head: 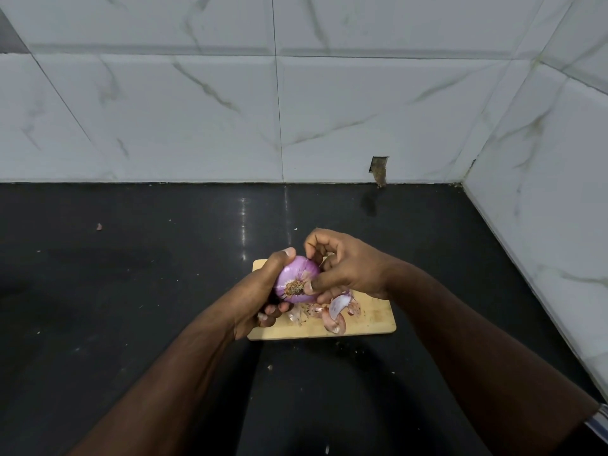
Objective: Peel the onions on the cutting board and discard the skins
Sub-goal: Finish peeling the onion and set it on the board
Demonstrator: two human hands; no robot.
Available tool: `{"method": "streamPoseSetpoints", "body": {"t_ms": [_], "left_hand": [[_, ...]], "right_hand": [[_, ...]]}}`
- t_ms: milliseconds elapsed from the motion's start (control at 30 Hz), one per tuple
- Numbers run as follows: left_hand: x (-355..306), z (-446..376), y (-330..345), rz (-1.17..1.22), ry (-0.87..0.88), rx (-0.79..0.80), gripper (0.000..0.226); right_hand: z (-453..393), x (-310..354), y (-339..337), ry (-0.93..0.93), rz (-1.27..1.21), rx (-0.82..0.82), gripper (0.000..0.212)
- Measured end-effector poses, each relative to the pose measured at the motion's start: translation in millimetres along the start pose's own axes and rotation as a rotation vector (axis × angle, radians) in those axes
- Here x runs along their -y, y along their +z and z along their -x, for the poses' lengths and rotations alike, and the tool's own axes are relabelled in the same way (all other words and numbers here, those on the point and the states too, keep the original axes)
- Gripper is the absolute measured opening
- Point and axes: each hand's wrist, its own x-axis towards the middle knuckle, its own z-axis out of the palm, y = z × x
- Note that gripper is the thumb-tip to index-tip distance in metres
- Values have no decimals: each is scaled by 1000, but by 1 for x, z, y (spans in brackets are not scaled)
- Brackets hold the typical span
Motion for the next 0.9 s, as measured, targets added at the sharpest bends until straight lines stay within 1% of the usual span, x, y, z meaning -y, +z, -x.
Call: {"method": "streamPoseSetpoints", "body": {"t_ms": [67,167,233,367,400,567,733,800,900], "left_hand": [[1,-1,0,-1,0,-7,77],[2,-3,-1,67,-18,-22,79],[2,-4,-3,82,-14,-40,79],[0,-2,-4,39,14,-57,79],[0,-2,-4,32,19,-56,79],[1,-1,-2,11,18,-67,78],[2,-1,0,-12,11,-69,77],[3,-1,1,-9,5,-76,78],[5,0,-1,34,4,-87,78]], "right_hand": [[0,0,-1,4,5,-3,35],[-1,-1,0,-6,-4,-16,26],[-1,-1,1,-17,7,-32,24],[-1,1,3,-33,10,-47,45],[0,1,3,-37,10,-45,46],[1,0,4,-44,20,-65,38],[2,3,3,-7,66,-30,34],[1,1,2,15,87,-10,28],[3,-1,1,-16,33,-55,19]]}}
